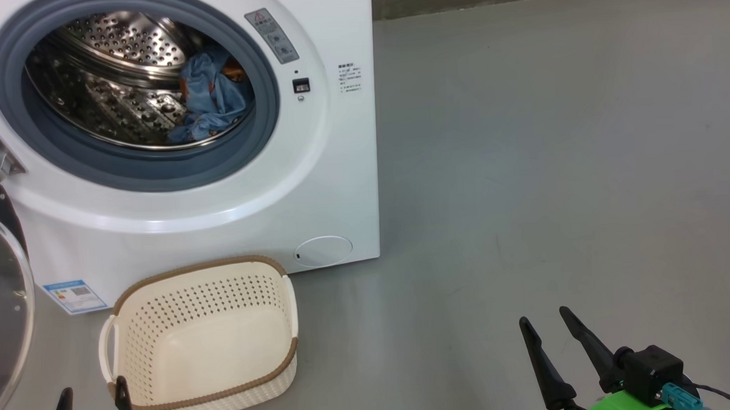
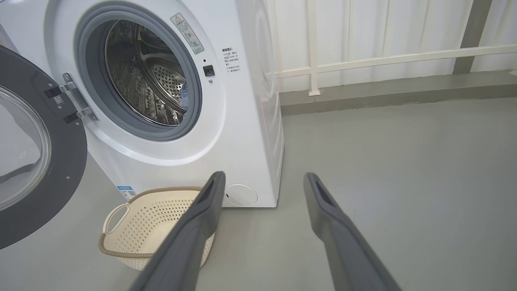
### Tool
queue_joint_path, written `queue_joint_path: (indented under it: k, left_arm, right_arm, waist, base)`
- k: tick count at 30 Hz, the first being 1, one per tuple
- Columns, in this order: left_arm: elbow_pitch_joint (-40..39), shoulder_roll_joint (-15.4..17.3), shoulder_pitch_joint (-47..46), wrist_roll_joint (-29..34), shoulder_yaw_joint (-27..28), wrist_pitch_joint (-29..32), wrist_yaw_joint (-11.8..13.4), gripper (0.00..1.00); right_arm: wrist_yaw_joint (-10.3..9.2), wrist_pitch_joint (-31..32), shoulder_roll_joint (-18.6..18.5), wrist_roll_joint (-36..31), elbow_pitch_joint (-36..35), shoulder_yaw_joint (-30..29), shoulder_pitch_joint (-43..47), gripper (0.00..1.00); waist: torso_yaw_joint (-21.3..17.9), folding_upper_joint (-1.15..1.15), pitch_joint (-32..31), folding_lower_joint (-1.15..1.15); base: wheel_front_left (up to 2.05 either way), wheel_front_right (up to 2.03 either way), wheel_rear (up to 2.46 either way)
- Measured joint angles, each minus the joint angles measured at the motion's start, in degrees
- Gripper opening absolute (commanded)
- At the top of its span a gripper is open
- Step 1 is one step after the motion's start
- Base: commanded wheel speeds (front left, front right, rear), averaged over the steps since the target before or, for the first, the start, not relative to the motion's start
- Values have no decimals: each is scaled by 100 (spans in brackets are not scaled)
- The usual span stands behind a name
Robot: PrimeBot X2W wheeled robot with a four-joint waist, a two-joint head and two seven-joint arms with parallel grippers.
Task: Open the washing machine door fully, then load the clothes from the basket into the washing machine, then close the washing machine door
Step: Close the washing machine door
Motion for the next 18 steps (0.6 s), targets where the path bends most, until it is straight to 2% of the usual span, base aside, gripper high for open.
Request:
queue_joint_path:
  k: [18]
  left_arm:
    - [0, -5, 4, 26, -22, 0, 2, 100]
  right_arm:
    - [0, 0, -7, 0, 5, 9, 0, 100]
  waist:
    - [20, 0, -46, 0]
  base:
    - [0, 0, 0]
